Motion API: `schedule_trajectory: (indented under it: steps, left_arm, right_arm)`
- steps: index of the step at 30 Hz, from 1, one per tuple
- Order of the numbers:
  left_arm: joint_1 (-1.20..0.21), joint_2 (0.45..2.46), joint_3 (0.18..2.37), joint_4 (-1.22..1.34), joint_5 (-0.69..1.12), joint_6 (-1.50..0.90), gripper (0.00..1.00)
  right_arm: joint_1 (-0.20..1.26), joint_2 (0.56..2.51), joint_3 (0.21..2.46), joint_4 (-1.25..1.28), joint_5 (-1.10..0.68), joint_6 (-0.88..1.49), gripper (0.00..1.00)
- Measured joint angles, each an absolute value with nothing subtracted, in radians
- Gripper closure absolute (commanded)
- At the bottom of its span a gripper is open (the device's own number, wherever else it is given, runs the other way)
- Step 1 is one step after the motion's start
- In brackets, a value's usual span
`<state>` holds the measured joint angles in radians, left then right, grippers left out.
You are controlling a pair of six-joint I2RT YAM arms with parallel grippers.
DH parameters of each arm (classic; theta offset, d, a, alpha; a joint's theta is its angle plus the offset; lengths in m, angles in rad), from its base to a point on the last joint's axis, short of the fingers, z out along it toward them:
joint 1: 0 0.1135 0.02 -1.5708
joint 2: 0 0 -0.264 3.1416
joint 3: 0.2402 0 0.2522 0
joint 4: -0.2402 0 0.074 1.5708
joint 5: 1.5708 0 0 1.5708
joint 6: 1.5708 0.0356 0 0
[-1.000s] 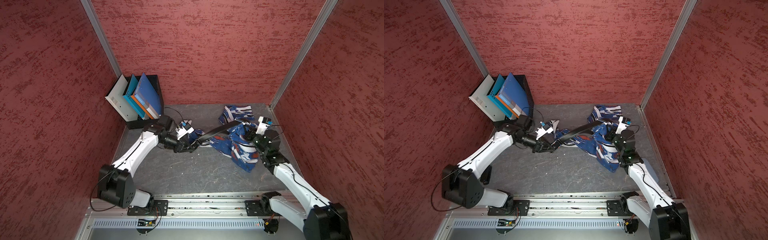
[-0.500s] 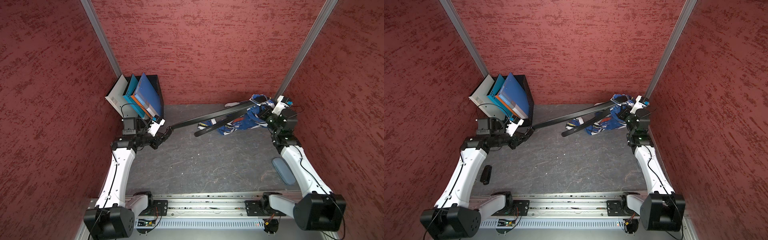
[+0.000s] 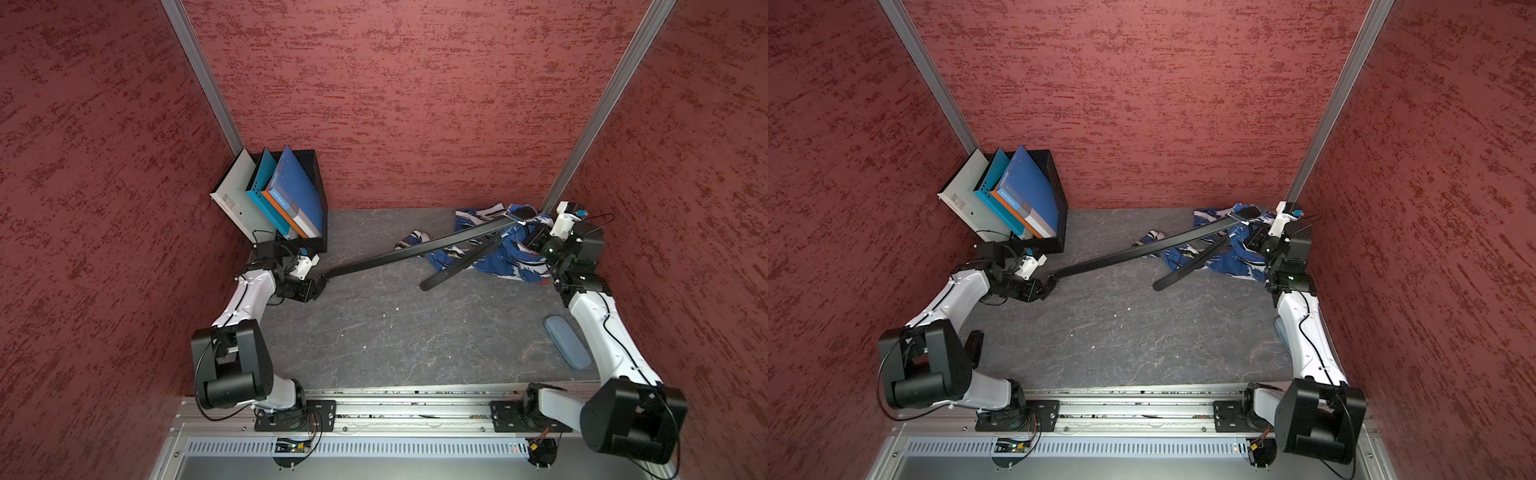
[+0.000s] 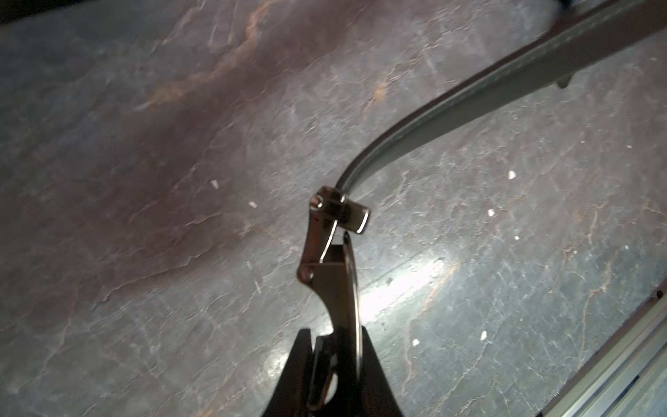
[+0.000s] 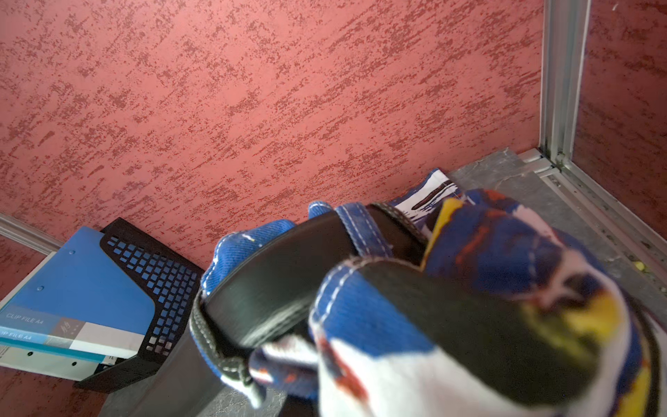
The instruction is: Remove the belt from the trousers
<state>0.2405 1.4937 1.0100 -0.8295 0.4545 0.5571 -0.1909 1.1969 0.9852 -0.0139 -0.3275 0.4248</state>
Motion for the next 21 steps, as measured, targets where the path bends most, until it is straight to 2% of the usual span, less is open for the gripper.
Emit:
schedule_trajectory:
  steps: [2,4,6,8,9,12,14,18,21]
  left_arm:
    - [0.252,1.536,0.974,-0.806,0.423,0.554,0.74]
    - [0.268,1.579,0.933,-0.796,0.355,0.534,0.71]
    - [0.299,1.633,0.92,-0.805,0.24,0.496,0.44]
    - [0.34,1.657,0.96,-0.831,0.183,0.464,0.23]
    - [0.348,1.665,0.987,-0.837,0.165,0.453,0.18]
    - [0.28,1.632,1.064,-0.859,0.133,0.433,0.07]
    - [0.186,1.526,1.107,-0.859,0.153,0.419,0.0]
    - [-0.044,1.254,1.235,-0.746,0.377,0.34,0.0]
    - [-0.232,1.208,1.339,-0.553,0.584,0.229,0.0]
  right_arm:
    - [-0.196,1.197,0.986,-0.015,-0.326,0.419,1.0]
    - [-0.207,1.197,0.993,-0.016,-0.317,0.419,1.0]
    - [-0.229,1.197,1.013,-0.007,-0.289,0.42,1.0]
    - [-0.271,1.197,1.048,0.029,-0.257,0.428,1.0]
    - [-0.287,1.196,1.06,0.062,-0.25,0.437,1.0]
    - [-0.286,1.183,1.066,0.141,-0.243,0.448,1.0]
    - [-0.244,1.175,1.066,0.157,-0.253,0.439,1.0]
    - [-0.146,1.154,1.049,0.161,-0.284,0.393,1.0]
    - [-0.094,1.136,1.031,0.158,-0.318,0.35,1.0]
